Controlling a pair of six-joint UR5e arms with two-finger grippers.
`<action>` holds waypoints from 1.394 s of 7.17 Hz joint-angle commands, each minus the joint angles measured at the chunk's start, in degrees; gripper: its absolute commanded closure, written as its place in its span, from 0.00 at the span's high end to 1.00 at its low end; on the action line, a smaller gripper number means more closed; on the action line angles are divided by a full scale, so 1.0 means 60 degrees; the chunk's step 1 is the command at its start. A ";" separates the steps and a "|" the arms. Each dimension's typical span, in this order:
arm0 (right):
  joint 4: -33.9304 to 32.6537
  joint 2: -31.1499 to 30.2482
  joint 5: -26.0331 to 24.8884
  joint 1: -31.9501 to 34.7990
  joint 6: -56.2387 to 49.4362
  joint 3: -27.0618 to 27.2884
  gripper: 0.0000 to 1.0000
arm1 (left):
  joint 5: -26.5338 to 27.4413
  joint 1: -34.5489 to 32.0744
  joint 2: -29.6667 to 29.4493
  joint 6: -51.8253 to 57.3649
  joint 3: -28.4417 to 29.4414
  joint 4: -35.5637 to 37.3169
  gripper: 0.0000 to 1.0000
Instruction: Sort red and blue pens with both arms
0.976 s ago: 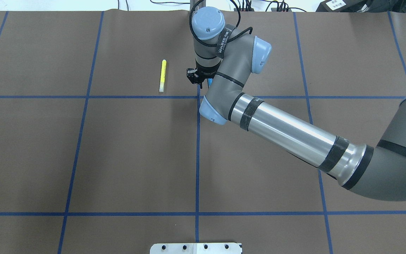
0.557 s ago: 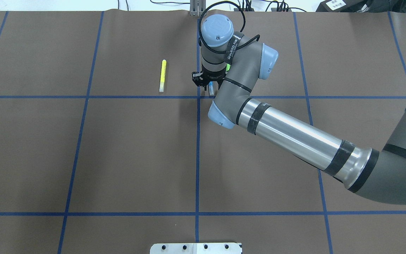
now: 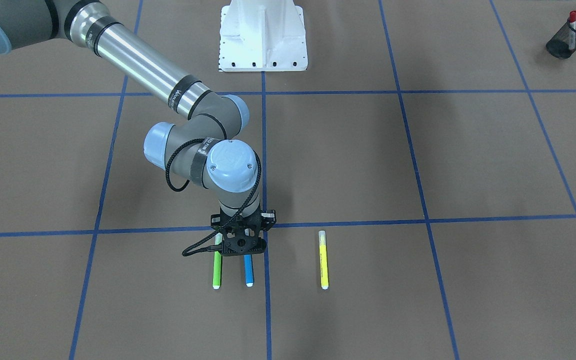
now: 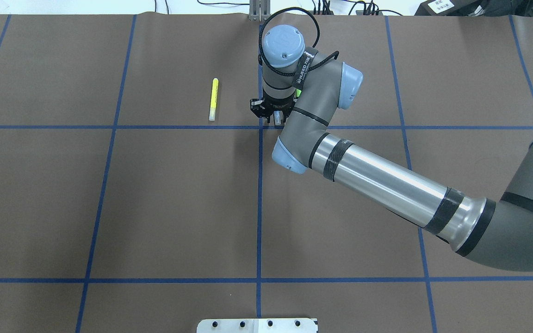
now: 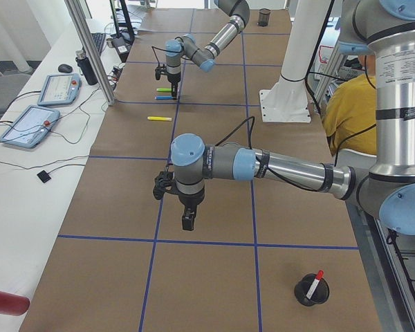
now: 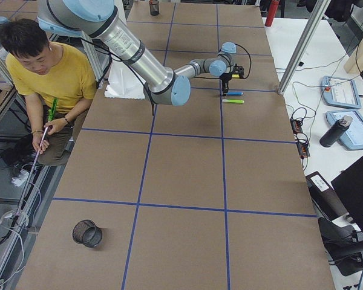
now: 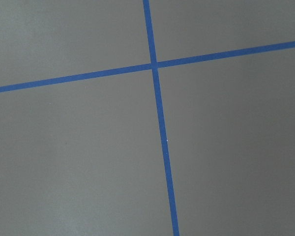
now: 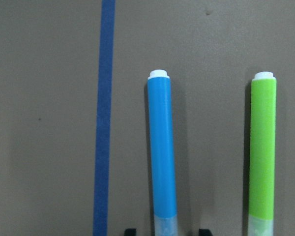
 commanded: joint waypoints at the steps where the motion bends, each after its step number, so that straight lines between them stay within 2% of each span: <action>1: -0.0147 0.0008 0.0000 -0.0028 -0.0087 0.0000 0.43 | 0.0000 0.0000 0.0000 0.0000 0.0005 0.0000 1.00; 4: -0.0280 0.0008 0.0000 -0.0042 -0.0131 0.0029 0.35 | 0.0000 0.0000 0.0000 0.0000 0.0005 0.0000 1.00; 6: -0.0294 -0.0006 0.0000 -0.0042 -0.0132 0.0029 0.22 | 0.0000 0.0000 0.0000 0.0000 0.0005 0.0000 1.00; 9: -0.0440 -0.0006 0.0000 -0.0042 -0.0176 0.0058 0.21 | 0.0000 0.0000 0.0000 0.0000 -0.0010 0.0000 1.00; 10: -0.0485 0.0008 0.0000 -0.0042 -0.0176 0.0117 0.01 | 0.0000 0.0000 0.0000 0.0014 -0.0010 0.0000 1.00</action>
